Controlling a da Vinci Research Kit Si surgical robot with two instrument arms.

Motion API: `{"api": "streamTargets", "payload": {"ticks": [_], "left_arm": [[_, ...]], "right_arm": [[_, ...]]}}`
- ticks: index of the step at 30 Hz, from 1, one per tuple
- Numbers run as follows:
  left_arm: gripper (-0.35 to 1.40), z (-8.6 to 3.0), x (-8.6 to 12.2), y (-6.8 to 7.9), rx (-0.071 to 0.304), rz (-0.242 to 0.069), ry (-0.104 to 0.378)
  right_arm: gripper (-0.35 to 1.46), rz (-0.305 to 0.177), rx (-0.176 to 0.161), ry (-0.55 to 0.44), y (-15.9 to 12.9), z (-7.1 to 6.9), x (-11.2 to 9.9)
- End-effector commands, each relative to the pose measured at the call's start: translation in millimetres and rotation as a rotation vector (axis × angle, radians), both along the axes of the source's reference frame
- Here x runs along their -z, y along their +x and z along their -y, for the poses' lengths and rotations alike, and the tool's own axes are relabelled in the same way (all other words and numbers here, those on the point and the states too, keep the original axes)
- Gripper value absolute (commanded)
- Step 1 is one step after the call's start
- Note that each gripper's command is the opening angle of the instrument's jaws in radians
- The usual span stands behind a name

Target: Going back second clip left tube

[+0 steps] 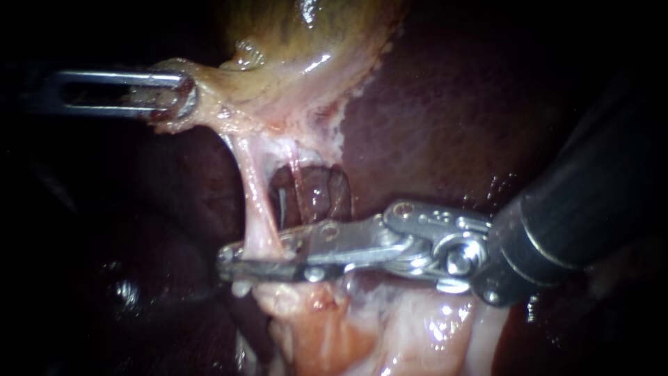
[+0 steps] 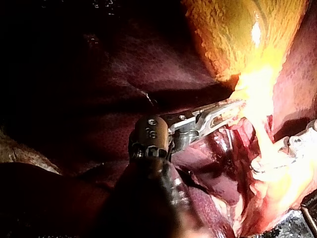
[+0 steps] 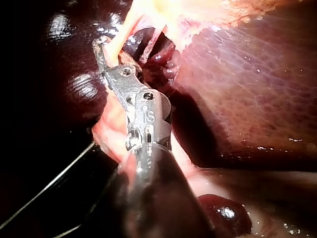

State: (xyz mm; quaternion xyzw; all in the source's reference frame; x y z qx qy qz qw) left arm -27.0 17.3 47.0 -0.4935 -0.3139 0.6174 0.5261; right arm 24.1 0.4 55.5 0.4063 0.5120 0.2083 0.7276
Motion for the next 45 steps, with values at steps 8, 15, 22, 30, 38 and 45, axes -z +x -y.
{"api": "streamTargets", "payload": {"ticks": [8,15,22,30,38,45], "left_arm": [[-0.35,0.0,0.0,0.0,0.001,0.0,0.0],[-0.35,0.0,0.0,0.0,0.001,0.0,0.0],[-0.35,0.0,0.0,0.1,0.0,0.0,0.0],[-0.35,0.0,0.0,0.3,-0.001,0.001,0.0],[-0.35,-0.1,-0.1,-0.1,-0.002,0.002,0.001],[-0.35,0.0,-1.6,-1.0,0.002,-0.002,-0.006]], "right_arm": [[0.46,-0.01,-0.046,-0.2,1.6,-0.2,-2.4],[0.5,0.019,-0.104,-0.306,0.1,-2.1,-5.2],[0.5,0.03,-0.122,-0.328,-3.1,-3.1,-4.3],[0.5,-0.015,-0.08,-0.384,-10.5,-2.6,-2.3],[0.5,-0.015,-0.069,-0.454,-17.6,-3.8,-0.9],[0.5,-0.013,-0.073,-0.472,-19.2,-4.8,-0.7]]}}
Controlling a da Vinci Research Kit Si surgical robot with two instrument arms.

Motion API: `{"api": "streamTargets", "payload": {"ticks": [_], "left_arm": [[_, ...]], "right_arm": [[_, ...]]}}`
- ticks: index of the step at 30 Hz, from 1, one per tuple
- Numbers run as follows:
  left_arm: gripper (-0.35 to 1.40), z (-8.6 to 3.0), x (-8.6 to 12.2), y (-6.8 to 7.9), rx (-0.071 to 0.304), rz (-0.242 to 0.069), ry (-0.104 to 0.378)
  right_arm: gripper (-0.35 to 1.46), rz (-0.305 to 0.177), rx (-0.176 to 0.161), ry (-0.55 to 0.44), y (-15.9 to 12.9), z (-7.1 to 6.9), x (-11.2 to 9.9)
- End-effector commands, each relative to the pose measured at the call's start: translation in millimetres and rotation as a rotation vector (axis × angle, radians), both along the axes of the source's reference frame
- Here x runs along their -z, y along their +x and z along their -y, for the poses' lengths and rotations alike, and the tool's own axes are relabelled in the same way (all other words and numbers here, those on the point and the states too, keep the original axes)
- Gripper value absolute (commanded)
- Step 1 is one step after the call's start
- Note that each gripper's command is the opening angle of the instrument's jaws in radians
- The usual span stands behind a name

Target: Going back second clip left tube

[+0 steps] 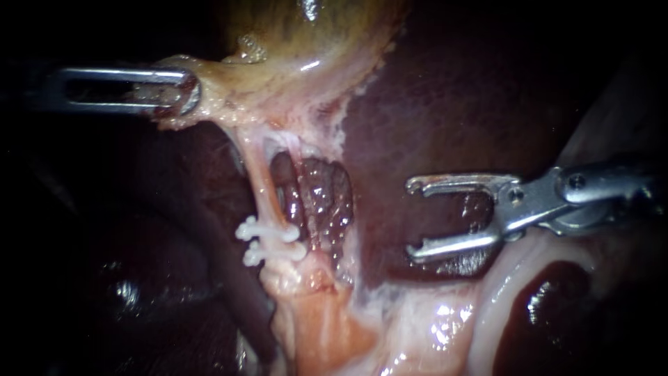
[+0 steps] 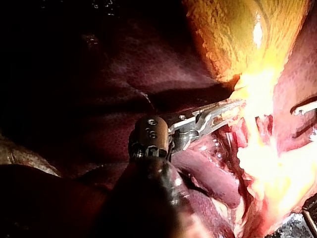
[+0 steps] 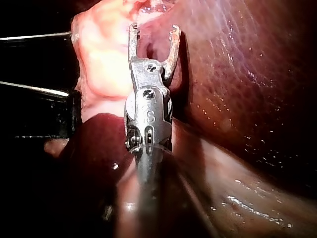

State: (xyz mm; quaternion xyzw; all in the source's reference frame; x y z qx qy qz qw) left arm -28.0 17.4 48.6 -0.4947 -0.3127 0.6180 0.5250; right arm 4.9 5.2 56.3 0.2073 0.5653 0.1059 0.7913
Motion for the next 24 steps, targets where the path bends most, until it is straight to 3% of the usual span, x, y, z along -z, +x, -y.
{"api": "streamTargets", "payload": {"ticks": [1,6,12,20,24], "left_arm": [[-0.35,0.1,-0.3,-0.3,0.003,-0.003,-0.003],[-0.35,0.6,-2.0,-2.1,0.008,-0.005,-0.012],[-0.35,1.2,-3.8,-4.2,-0.012,-0.011,-0.014],[-0.35,1.3,-4.1,-4.4,-0.016,-0.012,-0.014],[-0.35,1.3,-3.5,-3.7,-0.022,-0.007,-0.011]], "right_arm": [[0.5,0.0,0.0,0.001,-0.1,0.0,0.0],[0.5,0.0,-0.001,0.001,-0.1,-0.1,0.0],[0.5,0.0,-0.001,0.001,-0.1,-0.1,0.0],[0.5,0.0,-0.001,0.002,0.0,-0.1,0.3],[0.5,-0.006,0.007,0.007,1.1,0.6,1.2]]}}
